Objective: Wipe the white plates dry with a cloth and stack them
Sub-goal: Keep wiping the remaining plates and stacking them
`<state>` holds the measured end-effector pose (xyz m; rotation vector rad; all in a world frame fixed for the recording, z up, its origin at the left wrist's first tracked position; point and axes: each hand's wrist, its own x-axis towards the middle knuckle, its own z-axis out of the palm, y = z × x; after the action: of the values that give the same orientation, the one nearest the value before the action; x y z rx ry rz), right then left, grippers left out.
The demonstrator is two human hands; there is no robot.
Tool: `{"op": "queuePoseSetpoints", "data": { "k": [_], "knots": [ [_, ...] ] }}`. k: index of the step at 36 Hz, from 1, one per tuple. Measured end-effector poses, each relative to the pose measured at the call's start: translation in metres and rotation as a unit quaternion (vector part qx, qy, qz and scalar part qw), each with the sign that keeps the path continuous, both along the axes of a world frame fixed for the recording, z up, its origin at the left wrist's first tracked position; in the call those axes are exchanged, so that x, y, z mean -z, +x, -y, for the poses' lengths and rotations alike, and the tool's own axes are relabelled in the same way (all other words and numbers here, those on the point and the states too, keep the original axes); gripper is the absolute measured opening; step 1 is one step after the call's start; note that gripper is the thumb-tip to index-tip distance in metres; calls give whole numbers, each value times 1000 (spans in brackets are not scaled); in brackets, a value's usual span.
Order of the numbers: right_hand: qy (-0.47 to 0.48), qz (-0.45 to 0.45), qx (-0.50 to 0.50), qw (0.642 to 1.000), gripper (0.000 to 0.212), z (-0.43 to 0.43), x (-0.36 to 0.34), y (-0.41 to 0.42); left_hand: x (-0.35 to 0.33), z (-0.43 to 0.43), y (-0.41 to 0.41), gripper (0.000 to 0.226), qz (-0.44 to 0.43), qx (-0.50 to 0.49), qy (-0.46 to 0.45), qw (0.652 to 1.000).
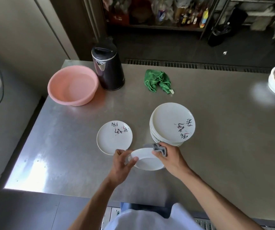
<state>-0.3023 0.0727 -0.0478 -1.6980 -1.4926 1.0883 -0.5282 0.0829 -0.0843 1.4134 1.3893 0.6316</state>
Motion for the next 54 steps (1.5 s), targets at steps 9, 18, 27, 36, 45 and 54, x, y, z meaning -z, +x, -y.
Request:
{"op": "queuePoseSetpoints", "data": {
  "k": [9, 18, 27, 36, 45, 54],
  "knots": [
    [-21, 0, 38, 999, 21, 9, 19, 4, 5, 4, -7, 32, 25, 59, 3, 998],
    [-56, 12, 62, 996, 44, 31, 27, -7, 7, 28, -4, 33, 171, -87, -237, 952],
    [-47, 263, -239, 934, 64, 58, 59, -28, 9, 32, 24, 13, 214, -179, -357, 892],
    [-123, 290, -224, 923, 68, 66, 73, -3, 14, 38, 19, 13, 196, -180, -386, 883],
    [-4, 230, -331, 915, 68, 67, 53, -31, 13, 34, 18, 8, 213, -183, -374, 884],
    [-122, 256, -227, 931, 54, 43, 64, -33, 10, 43, 17, 19, 206, -150, -371, 893]
  ]
}}
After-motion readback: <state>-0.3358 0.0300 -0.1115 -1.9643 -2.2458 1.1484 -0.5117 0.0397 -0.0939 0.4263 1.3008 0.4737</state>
